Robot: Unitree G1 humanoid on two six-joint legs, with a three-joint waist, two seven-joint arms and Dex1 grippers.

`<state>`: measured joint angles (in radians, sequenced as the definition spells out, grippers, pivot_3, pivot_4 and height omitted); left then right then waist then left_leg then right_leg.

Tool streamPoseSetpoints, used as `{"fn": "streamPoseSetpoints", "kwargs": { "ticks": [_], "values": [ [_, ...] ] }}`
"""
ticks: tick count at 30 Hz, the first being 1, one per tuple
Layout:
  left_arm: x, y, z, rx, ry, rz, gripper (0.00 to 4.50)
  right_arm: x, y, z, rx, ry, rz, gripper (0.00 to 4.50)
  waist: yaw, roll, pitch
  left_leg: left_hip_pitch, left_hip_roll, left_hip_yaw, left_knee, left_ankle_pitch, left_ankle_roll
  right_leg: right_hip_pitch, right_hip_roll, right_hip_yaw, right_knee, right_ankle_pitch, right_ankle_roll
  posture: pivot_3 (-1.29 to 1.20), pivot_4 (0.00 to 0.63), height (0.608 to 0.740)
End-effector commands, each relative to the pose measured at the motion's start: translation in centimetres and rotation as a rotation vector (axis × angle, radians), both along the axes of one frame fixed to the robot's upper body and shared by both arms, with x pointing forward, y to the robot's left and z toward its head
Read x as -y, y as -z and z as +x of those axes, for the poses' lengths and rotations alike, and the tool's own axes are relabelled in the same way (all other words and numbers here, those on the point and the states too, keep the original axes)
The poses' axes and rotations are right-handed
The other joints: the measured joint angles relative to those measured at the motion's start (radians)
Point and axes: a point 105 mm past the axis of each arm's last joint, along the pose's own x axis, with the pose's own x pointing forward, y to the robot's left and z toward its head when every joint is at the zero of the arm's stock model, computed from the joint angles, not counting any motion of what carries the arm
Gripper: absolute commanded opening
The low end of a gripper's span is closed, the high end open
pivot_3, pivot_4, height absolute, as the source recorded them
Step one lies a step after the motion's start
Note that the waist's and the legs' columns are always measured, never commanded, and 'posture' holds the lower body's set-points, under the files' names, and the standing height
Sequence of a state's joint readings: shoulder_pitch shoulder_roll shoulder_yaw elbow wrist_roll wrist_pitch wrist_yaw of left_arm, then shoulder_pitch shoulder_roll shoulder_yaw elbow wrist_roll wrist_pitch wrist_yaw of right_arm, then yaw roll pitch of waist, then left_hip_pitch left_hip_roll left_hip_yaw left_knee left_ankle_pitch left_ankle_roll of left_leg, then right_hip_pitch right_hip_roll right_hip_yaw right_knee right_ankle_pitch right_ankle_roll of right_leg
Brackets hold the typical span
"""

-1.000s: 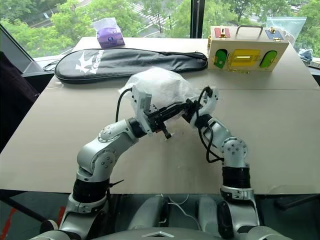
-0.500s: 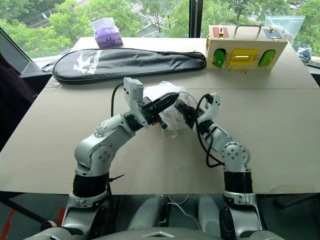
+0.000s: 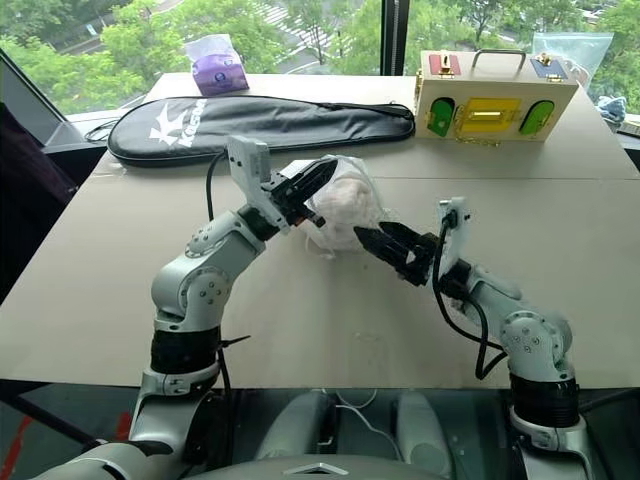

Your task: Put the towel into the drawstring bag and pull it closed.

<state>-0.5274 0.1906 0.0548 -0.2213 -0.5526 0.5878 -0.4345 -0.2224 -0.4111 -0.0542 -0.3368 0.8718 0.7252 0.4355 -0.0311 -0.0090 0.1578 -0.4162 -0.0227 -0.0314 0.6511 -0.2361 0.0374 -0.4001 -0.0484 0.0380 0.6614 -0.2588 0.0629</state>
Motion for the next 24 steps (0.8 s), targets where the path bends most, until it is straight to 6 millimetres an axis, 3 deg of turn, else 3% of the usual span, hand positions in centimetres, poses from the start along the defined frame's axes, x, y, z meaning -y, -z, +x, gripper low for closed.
{"fn": "streamPoseSetpoints", "kwargs": {
  "ticks": [1,5,16,19,24],
  "values": [
    [-0.3,-1.7,-0.2,0.061,0.0,-0.029,0.0,2.0,1.2,1.5,0.173,0.101,-0.259,4.18,0.002,-0.001,0.0,0.0,0.0,0.0,0.0,0.0,0.0,0.0,0.0,0.0,0.0,0.0,0.0,0.0,0.15,0.74],
    [0.0,-1.6,-0.3,0.059,0.012,-0.028,0.0,1.5,3.5,2.8,0.276,0.079,-0.493,4.18,-0.005,-0.001,0.001,0.001,0.001,0.0,0.0,0.0,0.0,0.0,0.001,0.001,0.001,0.0,0.0,0.0,0.15,0.74],
    [-0.3,-1.5,-0.4,0.062,0.002,-0.023,0.0,-0.2,4.0,6.0,0.318,0.152,-0.488,4.18,0.015,-0.003,0.002,0.0,0.0,0.0,0.0,0.003,-0.005,0.0,0.0,0.001,0.001,0.0,0.0,0.0,0.15,0.74],
    [-0.4,-1.5,-0.4,0.063,-0.005,-0.023,0.0,0.0,4.0,6.3,0.32,0.167,-0.498,3.35,0.018,-0.003,0.002,0.0,0.001,0.0,0.0,0.003,-0.005,0.0,0.0,0.0,0.001,0.0,0.0,0.0,0.15,0.74],
    [-0.4,-1.4,-0.4,0.058,-0.008,-0.028,0.0,0.5,3.6,6.6,0.313,0.216,-0.464,0.97,0.019,-0.003,0.002,0.0,0.0,0.0,0.0,0.003,-0.005,0.0,-0.001,0.001,0.0,0.0,0.0,0.0,0.15,0.74]
  ]
}}
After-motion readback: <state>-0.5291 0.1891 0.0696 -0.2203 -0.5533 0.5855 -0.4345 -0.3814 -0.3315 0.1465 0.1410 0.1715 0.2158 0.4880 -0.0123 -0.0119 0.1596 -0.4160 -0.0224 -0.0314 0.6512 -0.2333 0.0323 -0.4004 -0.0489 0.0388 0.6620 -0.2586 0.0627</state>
